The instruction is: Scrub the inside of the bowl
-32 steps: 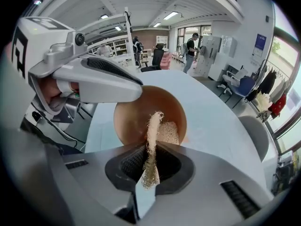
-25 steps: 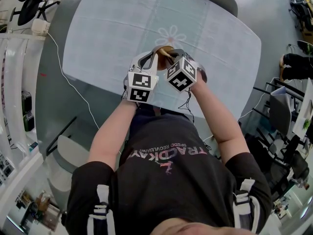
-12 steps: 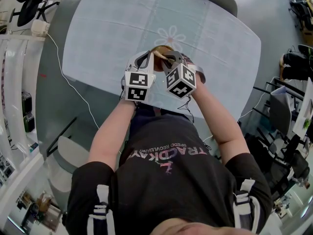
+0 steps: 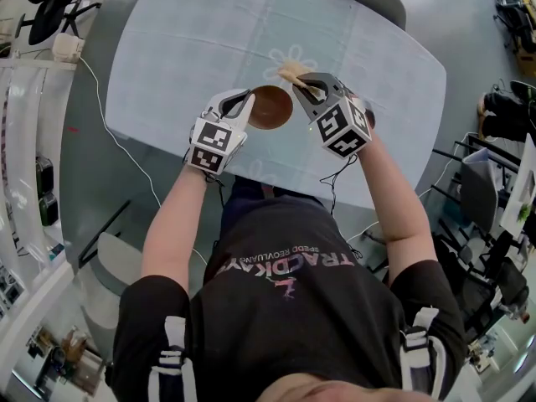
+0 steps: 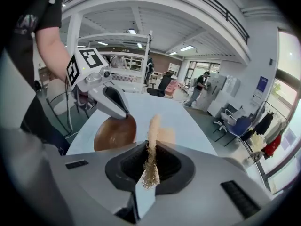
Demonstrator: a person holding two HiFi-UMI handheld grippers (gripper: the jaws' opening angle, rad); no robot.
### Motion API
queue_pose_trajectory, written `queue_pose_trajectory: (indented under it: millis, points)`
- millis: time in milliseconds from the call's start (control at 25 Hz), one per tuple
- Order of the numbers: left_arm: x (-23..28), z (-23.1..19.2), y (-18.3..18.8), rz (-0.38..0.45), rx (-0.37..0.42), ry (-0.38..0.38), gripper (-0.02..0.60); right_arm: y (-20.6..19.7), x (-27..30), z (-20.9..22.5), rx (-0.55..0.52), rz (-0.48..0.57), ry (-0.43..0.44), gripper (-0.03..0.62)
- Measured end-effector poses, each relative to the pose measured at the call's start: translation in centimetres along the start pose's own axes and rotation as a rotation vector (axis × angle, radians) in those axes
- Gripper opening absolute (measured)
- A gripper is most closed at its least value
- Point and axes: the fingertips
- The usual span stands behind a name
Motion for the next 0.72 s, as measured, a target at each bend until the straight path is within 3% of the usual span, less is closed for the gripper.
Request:
queue_pose_trajectory:
  millis: [160, 400, 560, 720]
  points:
    - [-0.7, 1.8, -0.5, -0.023, 0.147, -0.108, 0.023, -0.5, 0.8, -1.7, -0.262, -0.026, 0.068, 0.032]
    - [-1.2, 3.8, 0.3, -0.033, 0.263, -0.205, 0.023, -0.6, 2.0, -5.1, -0.605, -0.017, 0.118, 0.032]
    - [-1.1, 3.6, -0.3, -0.05, 0.271, -0.21, 0.023, -1.1, 2.2, -6.0, -0.666, -0.017, 0.123, 0.032]
    - [-1.0, 2.2, -0.1, -0.018, 0.159, -0.177, 0.023, -1.8, 2.4, -5.4, -0.594, -0.03, 0.123, 0.032]
Point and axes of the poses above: the fingertips, and each gripper's own axes: x forward along the fingers, z to its right, y out of its top, and after that the axes turned 12 degrees about -z, right-handed
